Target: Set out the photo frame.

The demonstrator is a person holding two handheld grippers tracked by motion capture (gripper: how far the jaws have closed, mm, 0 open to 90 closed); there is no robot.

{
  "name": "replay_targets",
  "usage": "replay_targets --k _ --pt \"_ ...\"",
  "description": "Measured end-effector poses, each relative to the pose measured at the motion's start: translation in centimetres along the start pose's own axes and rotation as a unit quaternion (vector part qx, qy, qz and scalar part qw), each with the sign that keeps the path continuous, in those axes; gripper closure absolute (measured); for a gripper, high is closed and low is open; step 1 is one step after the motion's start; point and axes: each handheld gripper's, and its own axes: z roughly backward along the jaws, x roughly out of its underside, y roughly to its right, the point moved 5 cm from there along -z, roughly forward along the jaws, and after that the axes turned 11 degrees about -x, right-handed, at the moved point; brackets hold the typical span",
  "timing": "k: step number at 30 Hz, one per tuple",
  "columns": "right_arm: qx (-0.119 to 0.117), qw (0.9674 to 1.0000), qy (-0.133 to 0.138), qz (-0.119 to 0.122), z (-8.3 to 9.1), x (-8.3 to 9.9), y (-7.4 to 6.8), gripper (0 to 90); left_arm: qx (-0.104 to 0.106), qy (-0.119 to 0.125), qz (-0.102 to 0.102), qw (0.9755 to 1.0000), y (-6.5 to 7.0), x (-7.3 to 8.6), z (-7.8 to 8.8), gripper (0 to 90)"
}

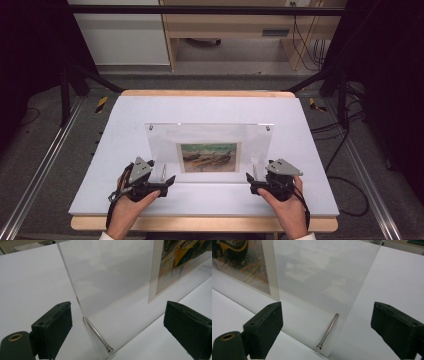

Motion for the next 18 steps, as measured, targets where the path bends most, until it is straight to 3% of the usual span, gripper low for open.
replay_targets --k 8,18 --pt "0.008 0.9998 0.018 0.005 0.7 -0.4 0.0 8.6 0.003 0.024 -0.001 0.9997 -0.3 -0.6 0.9 6.1" --pt "0.013 0.9996 0.023 0.004 1.5 -0.3 0.0 8.2 0.003 0.030 -0.001 0.9995 -0.7 -0.6 1.6 6.1"
